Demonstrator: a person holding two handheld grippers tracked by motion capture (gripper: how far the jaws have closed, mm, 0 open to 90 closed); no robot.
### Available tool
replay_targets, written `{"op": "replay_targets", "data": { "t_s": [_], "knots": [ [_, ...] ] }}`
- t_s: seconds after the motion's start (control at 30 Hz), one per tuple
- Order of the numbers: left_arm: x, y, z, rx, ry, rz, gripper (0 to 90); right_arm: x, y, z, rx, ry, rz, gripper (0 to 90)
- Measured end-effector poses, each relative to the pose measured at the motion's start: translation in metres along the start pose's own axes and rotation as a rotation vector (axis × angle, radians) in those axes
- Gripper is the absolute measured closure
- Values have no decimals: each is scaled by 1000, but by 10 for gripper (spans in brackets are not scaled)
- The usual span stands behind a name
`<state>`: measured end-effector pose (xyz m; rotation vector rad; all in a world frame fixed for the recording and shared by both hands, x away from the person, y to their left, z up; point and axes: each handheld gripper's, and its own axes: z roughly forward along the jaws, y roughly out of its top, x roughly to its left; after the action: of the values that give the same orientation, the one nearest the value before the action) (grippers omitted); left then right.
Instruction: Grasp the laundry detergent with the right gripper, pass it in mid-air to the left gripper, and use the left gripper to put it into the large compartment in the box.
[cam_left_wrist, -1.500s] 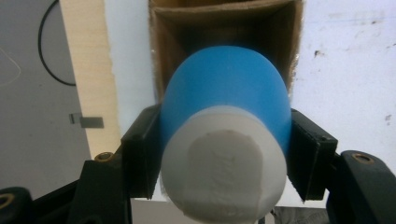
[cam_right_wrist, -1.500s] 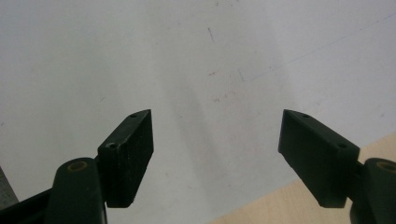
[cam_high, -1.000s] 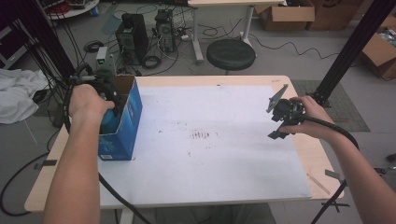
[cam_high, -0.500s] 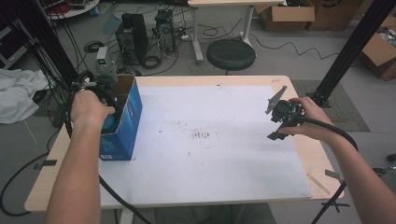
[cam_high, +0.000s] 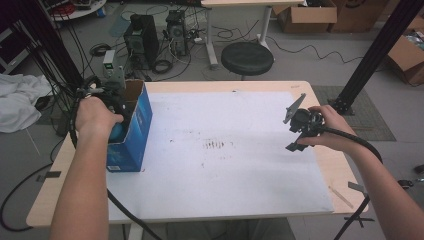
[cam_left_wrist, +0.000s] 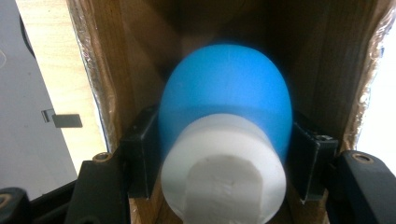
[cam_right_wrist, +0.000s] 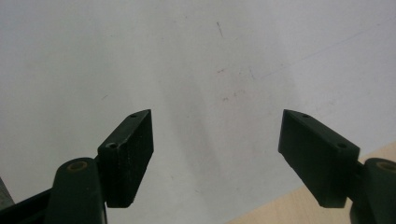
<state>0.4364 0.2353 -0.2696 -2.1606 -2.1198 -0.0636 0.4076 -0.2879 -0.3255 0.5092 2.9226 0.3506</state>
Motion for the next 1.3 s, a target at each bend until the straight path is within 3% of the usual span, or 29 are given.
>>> {"op": "replay_targets", "data": {
  "t_s": [0.87, 1.3],
  "knots": [
    [-2, -1, 0, 5, -16, -7, 375, 0, -4, 0, -8, 9, 6, 256],
    [-2, -4, -5, -6, 7, 0, 281, -1, -6, -2, -11, 11, 7, 253]
  ]
}}
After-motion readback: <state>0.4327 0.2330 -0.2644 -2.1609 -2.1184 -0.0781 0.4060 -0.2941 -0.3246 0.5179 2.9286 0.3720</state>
